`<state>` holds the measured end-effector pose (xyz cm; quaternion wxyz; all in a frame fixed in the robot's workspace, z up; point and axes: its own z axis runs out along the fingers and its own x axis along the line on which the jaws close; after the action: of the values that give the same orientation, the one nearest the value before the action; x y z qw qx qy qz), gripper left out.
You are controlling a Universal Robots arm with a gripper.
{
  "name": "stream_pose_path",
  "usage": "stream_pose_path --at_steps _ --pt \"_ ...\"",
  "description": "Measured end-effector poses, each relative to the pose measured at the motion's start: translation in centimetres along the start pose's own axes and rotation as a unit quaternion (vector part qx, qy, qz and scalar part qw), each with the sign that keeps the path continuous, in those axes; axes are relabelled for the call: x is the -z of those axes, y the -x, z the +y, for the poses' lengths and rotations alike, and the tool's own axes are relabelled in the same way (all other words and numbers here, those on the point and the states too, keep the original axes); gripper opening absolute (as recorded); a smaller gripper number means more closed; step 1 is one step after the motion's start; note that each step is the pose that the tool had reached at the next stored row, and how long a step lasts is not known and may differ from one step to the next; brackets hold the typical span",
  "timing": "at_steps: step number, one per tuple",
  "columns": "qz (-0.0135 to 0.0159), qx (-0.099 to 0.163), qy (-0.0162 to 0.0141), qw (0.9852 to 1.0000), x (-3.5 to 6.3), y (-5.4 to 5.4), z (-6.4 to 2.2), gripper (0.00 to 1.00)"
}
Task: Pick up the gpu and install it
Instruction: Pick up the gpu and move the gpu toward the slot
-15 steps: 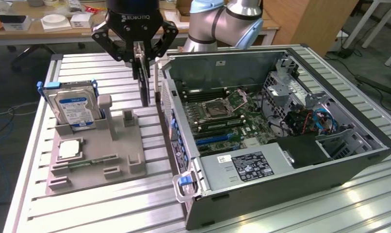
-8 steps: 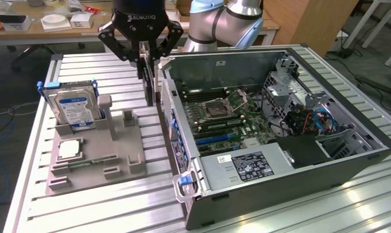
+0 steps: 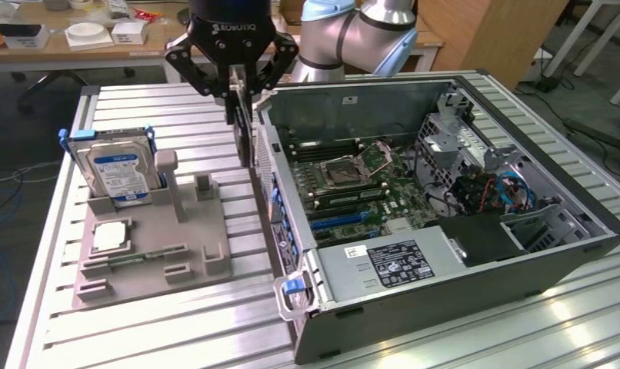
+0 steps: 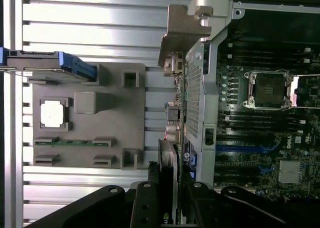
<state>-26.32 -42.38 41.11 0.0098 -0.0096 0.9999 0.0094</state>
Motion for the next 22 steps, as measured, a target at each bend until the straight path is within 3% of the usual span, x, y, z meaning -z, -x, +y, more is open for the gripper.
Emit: stream_pose_path --at_steps 22 --pt "0.0 0.0 0.0 1.0 -0.06 3.3 -0.06 0.27"
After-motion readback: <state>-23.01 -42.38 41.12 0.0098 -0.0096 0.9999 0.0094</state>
